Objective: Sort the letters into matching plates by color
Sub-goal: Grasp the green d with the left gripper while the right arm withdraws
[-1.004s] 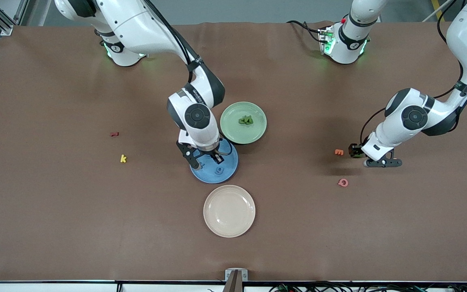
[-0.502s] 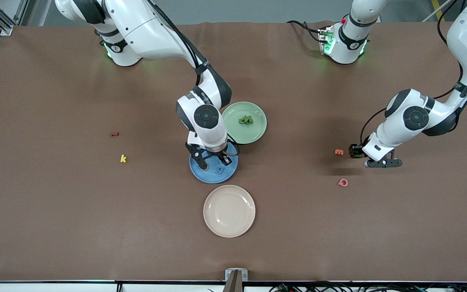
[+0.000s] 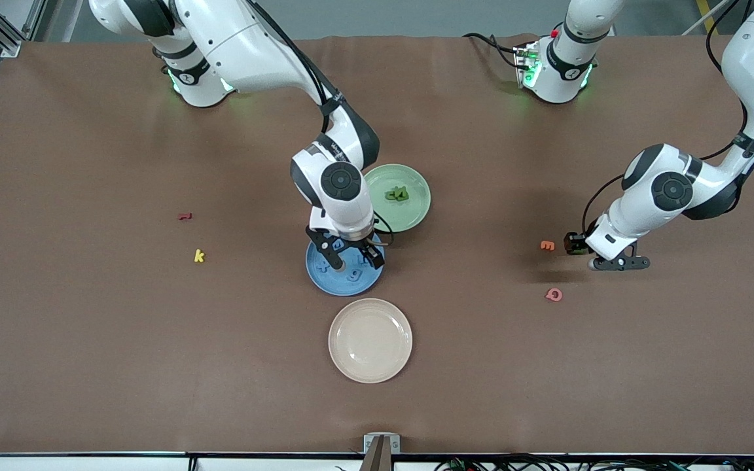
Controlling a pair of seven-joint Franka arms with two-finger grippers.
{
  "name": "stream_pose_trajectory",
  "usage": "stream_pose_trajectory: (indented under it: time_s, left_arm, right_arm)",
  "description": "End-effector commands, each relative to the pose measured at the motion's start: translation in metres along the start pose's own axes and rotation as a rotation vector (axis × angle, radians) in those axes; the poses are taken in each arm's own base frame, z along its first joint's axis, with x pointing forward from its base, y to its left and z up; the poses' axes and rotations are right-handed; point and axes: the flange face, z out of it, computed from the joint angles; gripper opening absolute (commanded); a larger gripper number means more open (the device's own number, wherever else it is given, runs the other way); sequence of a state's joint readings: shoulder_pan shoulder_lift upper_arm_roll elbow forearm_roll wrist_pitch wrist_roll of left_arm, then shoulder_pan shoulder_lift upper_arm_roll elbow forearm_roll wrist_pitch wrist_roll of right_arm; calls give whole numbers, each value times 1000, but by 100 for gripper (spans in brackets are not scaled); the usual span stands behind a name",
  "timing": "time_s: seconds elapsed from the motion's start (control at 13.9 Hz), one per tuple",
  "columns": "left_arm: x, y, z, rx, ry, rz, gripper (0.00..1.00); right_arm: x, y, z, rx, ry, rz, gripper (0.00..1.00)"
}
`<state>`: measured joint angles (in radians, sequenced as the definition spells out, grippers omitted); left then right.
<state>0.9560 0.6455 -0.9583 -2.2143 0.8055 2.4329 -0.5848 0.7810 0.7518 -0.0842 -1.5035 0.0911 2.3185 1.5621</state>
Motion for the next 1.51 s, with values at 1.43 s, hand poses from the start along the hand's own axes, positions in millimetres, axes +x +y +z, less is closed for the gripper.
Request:
stream_pose_trajectory:
  time_s: [1.43]
  left_arm:
    - [-3, -8, 20, -6, 16, 33, 44]
  right_arm:
    - [391, 204, -272, -229, -181, -858, 100]
